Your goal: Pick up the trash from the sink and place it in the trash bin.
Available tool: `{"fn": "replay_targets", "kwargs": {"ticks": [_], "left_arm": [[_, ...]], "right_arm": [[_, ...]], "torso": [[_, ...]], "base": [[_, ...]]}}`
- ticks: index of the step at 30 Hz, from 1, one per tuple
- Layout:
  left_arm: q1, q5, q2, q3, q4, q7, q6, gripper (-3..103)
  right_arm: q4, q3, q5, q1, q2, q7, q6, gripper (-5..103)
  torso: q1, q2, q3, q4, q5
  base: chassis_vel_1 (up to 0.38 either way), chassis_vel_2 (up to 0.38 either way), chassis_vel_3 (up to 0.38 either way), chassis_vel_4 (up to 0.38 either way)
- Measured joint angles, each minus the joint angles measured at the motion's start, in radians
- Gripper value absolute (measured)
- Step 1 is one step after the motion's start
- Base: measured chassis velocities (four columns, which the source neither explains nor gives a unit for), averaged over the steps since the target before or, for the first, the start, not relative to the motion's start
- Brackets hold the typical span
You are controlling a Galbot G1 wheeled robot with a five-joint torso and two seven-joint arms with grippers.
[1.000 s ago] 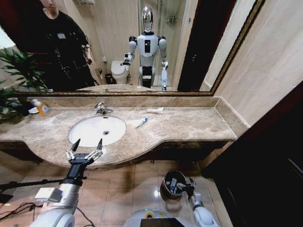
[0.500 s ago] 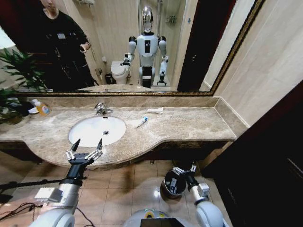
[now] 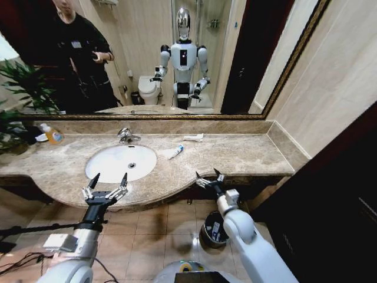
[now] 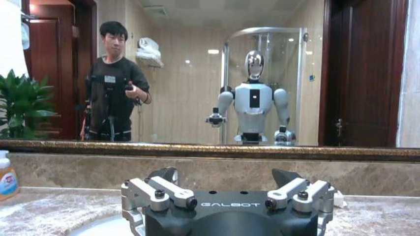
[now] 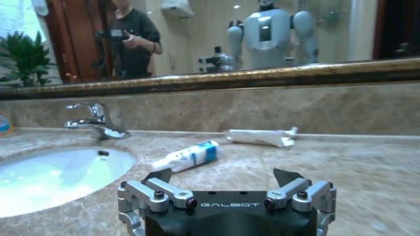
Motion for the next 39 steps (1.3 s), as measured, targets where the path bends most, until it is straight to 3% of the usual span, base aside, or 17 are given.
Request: {"fn": "replay_targets", "kwargs": {"ticks": [12, 19, 29, 39], "left_arm": [[0.0, 0.0, 0.0, 0.0, 0.0, 0.0, 0.0, 100], [0.0, 0.0, 0.0, 0.0, 0.0, 0.0, 0.0, 100], [0.0, 0.0, 0.0, 0.0, 0.0, 0.0, 0.0, 100], [0.0, 0.0, 0.0, 0.0, 0.0, 0.0, 0.0, 100]], "right_arm": [[-0.271, -0.148, 0.061, 0.319, 0.074, 0.024, -0.021, 100], [-0.481, -0.205, 0.124, 0.501, 0.171, 0.049, -0.031, 100], [-0.67, -0.212, 0.165, 0.587, 0.268, 0.149, -0.063, 100], [-0.714, -0.199, 0.144, 0.598, 0.284, 0.173, -0.043, 100]], "torso": [[0.0, 0.0, 0.0, 0.0, -0.0001], [0.0, 0.0, 0.0, 0.0001, -0.0003], [0.0, 0.0, 0.0, 0.0, 0.0001], [0.0, 0.0, 0.0, -0.0001, 0.0001]], "base": [[0.0, 0.0, 0.0, 0.0], [0.0, 0.0, 0.0, 0.0], [0.0, 0.0, 0.0, 0.0], [0.0, 0.0, 0.0, 0.0]]}}
